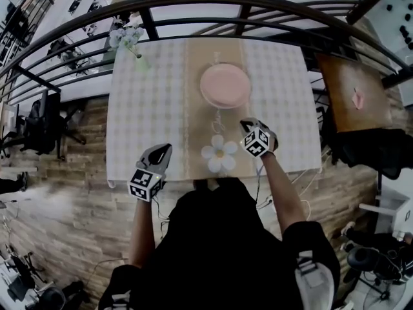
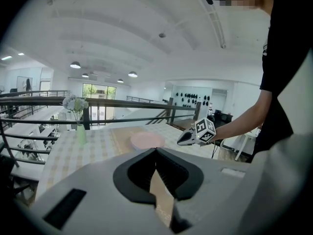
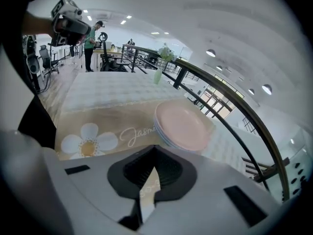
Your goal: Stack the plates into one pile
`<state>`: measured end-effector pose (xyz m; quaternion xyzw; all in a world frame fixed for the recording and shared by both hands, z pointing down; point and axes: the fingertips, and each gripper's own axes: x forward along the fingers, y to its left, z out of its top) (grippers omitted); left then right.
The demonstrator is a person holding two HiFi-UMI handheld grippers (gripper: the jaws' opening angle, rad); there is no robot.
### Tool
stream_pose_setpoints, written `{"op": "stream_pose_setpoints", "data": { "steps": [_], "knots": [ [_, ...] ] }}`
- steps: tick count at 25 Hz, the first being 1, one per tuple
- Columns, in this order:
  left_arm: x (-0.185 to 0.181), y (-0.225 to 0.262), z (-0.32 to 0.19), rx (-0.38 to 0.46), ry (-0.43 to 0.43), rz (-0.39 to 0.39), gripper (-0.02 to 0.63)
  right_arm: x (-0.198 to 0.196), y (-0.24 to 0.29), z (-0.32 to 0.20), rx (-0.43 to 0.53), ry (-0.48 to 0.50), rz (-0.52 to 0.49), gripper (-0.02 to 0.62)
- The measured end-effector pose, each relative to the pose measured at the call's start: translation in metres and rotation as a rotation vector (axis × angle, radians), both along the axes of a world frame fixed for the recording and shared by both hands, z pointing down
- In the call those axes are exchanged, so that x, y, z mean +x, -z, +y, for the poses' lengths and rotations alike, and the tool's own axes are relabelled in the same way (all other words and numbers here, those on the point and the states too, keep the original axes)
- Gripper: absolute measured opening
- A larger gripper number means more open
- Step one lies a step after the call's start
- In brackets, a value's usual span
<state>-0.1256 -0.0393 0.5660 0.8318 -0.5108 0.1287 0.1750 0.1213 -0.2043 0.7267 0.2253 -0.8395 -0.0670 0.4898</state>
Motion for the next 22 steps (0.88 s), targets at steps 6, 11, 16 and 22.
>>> {"op": "stream_pose_setpoints", "data": {
  "steps": [6,11,16,22],
  "knots": [
    [0.0,-0.001,0.0,0.013,-0.045,0.001,0.002,0.0,0.015,0.029,0.017,0.004,-0.059,-0.003],
    [-0.004,-0.003,0.001,0.012,-0.066,0.022,0.002,-0.003,0.025,0.05,0.001,-0.021,-0.138,-0.003],
    [0.008,-0.008,0.004,0.001,-0.089,0.031,0.002,-0.004,0.041,0.066,-0.03,-0.049,-0.251,-0.003],
    [0.009,-0.011,0.003,0.009,-0.105,0.035,0.002,-0.008,0.057,0.08,-0.014,-0.049,-0.304,-0.004]
  ]
}}
